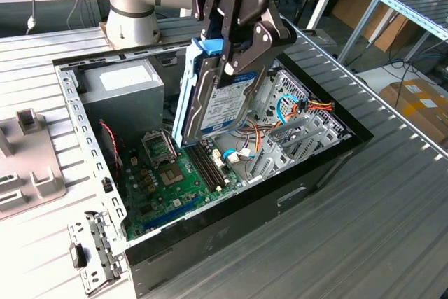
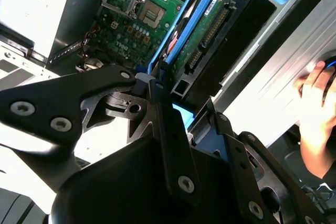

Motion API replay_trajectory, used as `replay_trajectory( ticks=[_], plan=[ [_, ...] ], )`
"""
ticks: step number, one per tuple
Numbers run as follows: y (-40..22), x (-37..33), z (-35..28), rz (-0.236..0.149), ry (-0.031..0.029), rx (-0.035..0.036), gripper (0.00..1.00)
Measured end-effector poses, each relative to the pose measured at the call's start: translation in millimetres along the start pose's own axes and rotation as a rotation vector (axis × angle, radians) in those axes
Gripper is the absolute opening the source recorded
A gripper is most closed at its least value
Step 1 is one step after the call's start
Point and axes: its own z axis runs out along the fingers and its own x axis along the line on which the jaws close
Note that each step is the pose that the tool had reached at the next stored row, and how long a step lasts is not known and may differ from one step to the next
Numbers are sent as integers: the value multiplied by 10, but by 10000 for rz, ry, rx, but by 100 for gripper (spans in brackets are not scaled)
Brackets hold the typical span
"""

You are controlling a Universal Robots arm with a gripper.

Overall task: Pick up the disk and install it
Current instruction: 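Pick up the disk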

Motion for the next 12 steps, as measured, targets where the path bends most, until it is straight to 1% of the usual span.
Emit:
replay_trajectory(
  ticks=[12],
  plan=[
    [-83,28,4,0,0,0,37]
  ],
)
